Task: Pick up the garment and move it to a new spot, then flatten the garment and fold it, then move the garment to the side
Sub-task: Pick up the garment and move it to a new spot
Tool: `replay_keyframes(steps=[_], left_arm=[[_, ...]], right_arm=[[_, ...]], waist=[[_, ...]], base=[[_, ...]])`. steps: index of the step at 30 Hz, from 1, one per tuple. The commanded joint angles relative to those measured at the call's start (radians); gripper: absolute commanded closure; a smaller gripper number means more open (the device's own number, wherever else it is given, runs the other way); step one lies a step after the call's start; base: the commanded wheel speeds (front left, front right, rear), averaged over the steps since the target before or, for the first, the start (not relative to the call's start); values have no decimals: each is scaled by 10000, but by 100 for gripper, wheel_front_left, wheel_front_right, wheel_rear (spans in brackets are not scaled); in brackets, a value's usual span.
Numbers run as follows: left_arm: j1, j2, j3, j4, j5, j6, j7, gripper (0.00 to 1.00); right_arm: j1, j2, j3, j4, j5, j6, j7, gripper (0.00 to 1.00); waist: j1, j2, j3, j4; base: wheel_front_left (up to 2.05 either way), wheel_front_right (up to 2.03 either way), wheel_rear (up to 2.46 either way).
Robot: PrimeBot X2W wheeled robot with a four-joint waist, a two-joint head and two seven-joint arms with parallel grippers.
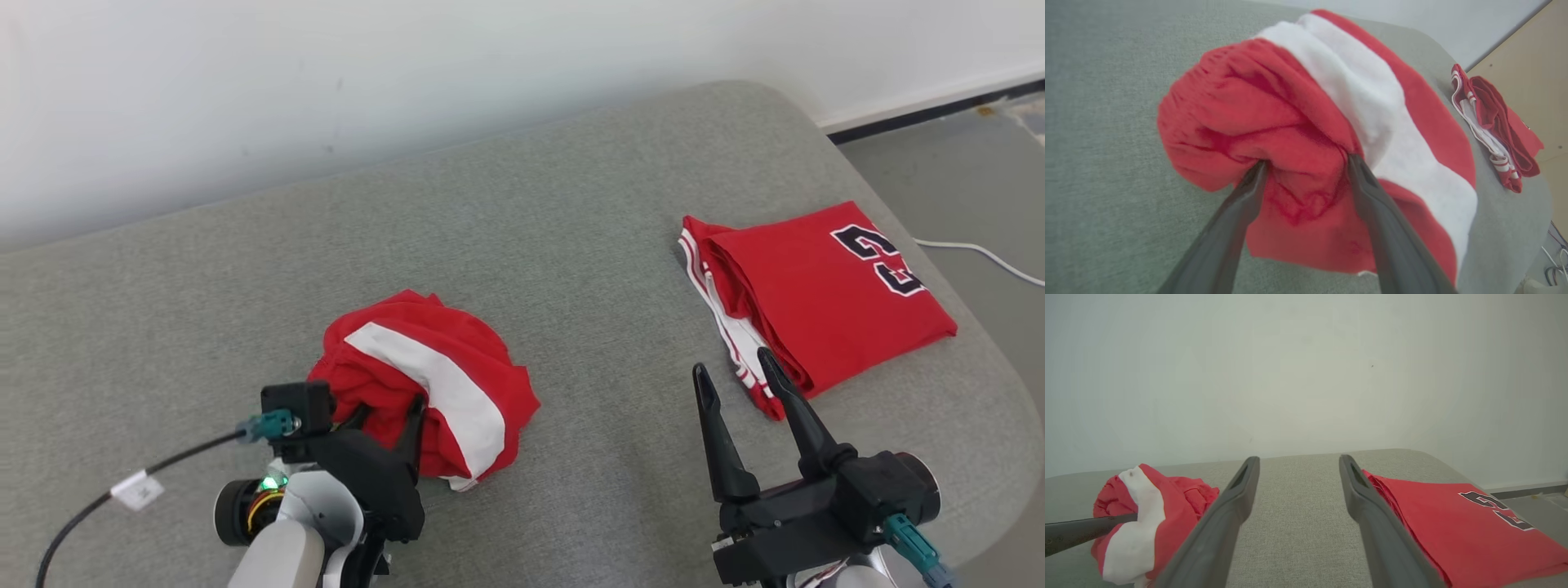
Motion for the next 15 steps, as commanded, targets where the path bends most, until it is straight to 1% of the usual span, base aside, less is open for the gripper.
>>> replay_keyframes(steps=[1, 3, 5, 6, 8, 11, 14, 15], left_arm=[[213, -19, 11, 8, -67, -61, -232, 0], [298, -53, 83, -51, -123, -126, -868, 0], [522, -115, 81, -235, -269, -403, -1462, 0], [814, -132, 152, -459, -575, -667, -1917, 0], [1070, -61, 222, -779, -660, -823, -2501, 0], [1605, 215, 284, -1375, -489, -990, -3563, 0], [2162, 659, 369, -1870, 16, -998, -4530, 0], [2355, 752, 430, -1991, 166, -912, -4757, 0]], right_arm=[[139, 3, -5, -2, 44, -27, -2, 0], [177, 3, -70, -15, 51, -27, -3, 0], [295, 1, -184, -28, 48, -27, -2, 0], [405, 0, -332, -54, 41, -29, -2, 0], [503, 0, -509, -121, 27, -29, -3, 0], [741, 0, -802, -212, 10, -27, -2, 0], [944, 4, -1020, -273, -30, -27, -2, 0], [1016, 5, -1073, -272, -57, -27, -3, 0]], waist=[[-1, 0, -126, 213], [-1, 0, -212, 414], [-1, 0, -315, 630], [-1, 0, -408, 864], [-1, 0, -505, 1096], [-1, 0, -633, 1438], [-1, 0, -747, 1755], [-1, 0, -798, 1868]], base=[[0, 0, 0], [0, 0, 0], [0, 0, 0], [0, 0, 0], [0, 0, 0], [0, 0, 0], [0, 0, 0], [0, 0, 0]])
